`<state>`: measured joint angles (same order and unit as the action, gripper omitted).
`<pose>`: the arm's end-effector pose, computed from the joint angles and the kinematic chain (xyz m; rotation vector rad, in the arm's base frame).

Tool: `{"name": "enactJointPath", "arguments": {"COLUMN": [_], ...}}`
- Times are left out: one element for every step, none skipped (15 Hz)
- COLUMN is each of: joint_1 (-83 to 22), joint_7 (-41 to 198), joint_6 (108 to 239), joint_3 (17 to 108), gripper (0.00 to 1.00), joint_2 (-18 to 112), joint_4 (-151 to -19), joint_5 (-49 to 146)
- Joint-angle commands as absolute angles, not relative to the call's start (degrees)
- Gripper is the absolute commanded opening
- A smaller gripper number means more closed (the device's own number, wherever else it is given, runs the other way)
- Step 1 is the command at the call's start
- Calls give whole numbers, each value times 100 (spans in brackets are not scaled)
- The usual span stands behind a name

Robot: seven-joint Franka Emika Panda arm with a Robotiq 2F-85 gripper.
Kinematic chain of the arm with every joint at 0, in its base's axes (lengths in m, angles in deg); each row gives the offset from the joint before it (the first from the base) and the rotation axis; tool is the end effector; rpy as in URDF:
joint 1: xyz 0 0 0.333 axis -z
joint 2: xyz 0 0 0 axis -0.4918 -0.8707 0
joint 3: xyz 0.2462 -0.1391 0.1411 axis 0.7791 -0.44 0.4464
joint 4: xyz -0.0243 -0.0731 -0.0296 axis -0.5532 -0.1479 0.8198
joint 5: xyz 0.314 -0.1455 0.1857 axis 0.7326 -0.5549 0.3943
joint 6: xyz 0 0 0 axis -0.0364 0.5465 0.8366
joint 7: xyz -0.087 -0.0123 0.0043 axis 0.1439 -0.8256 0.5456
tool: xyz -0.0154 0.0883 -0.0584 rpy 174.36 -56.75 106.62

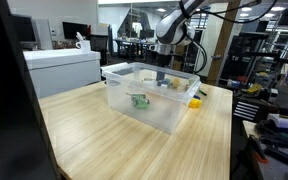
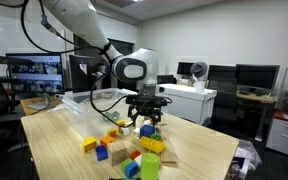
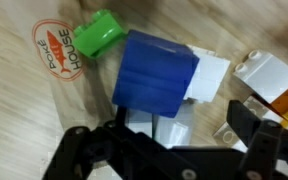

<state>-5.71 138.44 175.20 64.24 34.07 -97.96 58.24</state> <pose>0.5833 -0.2800 0.2493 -3.0318 -0.6691 -0.0937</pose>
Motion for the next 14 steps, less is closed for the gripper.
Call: {"name": "enactJointPath", "arguments": {"joint_1": [-590,-605,-627,-655,-695,-749,-824,-927,-1035,-1078,-1097,-1092,-1055,-1010], "joint_7": [13853,13850,13792,13690,13518,13290,12953,12523,12102,11862,11677,11521,11523,11571], "joint_6": [17562,17811,18045,18185,18300,18432,18490,18469,18445,18391,18292,18212,18146,18041], "joint_3": [6329,6298,6263,6222,6167,6096,6007,5891,5781,5749,5755,5795,5857,5925], "gripper": [100,100,100,100,100,100,100,100,100,100,100,100,100,100], "joint_2": [3596,3607,3622,3650,3691,3723,3772,3824,3882,3940,3993,4035,4045,4059], "joint_4": [-9924,-9950,-9979,-9999,-10059,-10123,-10212,-10299,-10412,-10505,-10576,-10639,-10652,-10663], "joint_5": [5826,5797,5773,5747,5724,5684,5644,5560,5445,5365,5298,5256,5278,5326]}}
